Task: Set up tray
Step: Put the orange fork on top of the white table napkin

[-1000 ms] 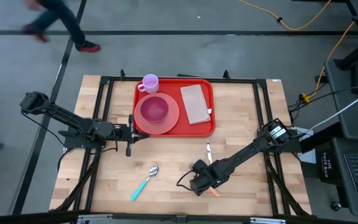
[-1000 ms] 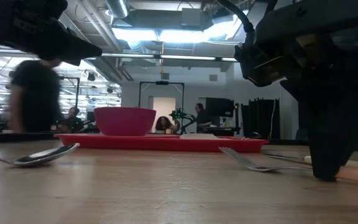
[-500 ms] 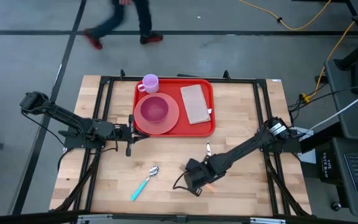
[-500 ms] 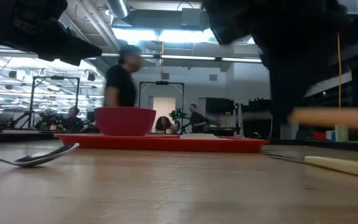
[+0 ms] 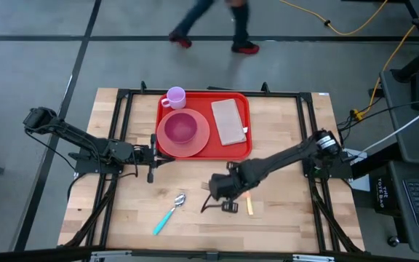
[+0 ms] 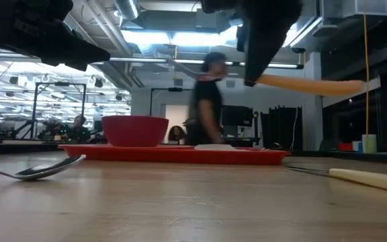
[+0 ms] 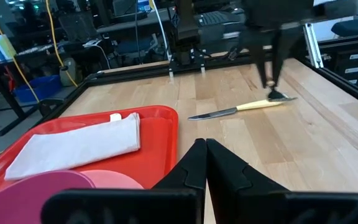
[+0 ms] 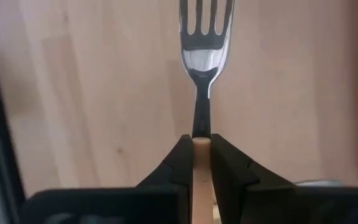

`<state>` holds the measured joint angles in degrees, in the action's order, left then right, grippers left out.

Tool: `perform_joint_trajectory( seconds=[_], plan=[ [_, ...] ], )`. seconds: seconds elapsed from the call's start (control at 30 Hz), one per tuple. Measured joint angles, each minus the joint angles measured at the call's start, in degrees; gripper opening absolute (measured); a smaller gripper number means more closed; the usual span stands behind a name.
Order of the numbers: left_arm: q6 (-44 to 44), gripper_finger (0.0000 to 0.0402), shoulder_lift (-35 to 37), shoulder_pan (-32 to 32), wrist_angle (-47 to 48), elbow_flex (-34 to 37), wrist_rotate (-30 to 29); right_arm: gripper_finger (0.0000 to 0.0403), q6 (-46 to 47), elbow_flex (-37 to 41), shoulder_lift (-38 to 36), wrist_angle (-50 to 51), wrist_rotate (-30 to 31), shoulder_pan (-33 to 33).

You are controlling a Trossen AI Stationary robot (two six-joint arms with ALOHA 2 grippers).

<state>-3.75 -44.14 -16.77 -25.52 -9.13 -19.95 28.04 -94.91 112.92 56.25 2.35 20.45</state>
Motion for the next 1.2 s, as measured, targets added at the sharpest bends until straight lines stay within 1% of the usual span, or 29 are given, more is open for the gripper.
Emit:
perform_joint_trajectory(
  seconds=[0.1, 0.17, 0.23, 0.37, 0.47, 0.63, 0.77, 0.9, 1.03, 1.2],
  plan=[
    [0.0, 0.0005, 0.0, 0.0, -0.1, 0.0, 0.0, 0.0038, -3.7, 1.4, -1.0, -1.3, 0.2, -1.7],
    [0.0, 0.0007, 0.0, 0.0, 0.0, 0.0, 0.0, 0.0038, -6.1, 3.4, -2.1, -5.5, 0.7, -2.4],
    [0.0, 0.0007, 0.0, 0.0, 0.0, 0.0, 0.0, 0.0038, -7.6, 7.0, -3.6, -11.5, 2.1, -3.1],
    [0.0, 0.0005, 0.0, 0.0, 0.0, 0.0, 0.0, 0.0038, -10.2, 16.5, -7.7, -25.9, 7.5, -3.5],
    [0.0, 0.0004, 0.0, 0.0, 0.1, 0.0, 0.1, 0.0038, -10.4, 23.1, -10.9, -36.8, 7.7, -4.1],
    [0.1, 0.0007, 0.0, 0.0, 0.0, 0.0, 0.1, 0.0038, -12.7, 32.1, -15.5, -48.7, 8.7, -5.2],
    [1.1, 0.0008, 0.0, 0.0, 0.1, 0.0, 0.1, 0.0038, -16.4, 37.4, -17.7, -58.7, 11.6, -6.8],
    [2.0, 0.0006, 0.0, 0.0, 0.0, 0.0, 0.1, 0.0038, -18.1, 40.6, -18.4, -65.4, 11.4, -9.3],
    [5.3, 0.0008, 0.0, 0.0, 0.0, 0.0, 0.1, 0.0038, -17.9, 43.0, -18.4, -70.3, 8.2, -12.1],
    [5.5, 0.0006, 0.0, 0.0, 0.0, 0.0, 0.1, 0.0038, -19.3, 46.2, -18.4, -78.9, 8.1, -14.2]
  ],
)
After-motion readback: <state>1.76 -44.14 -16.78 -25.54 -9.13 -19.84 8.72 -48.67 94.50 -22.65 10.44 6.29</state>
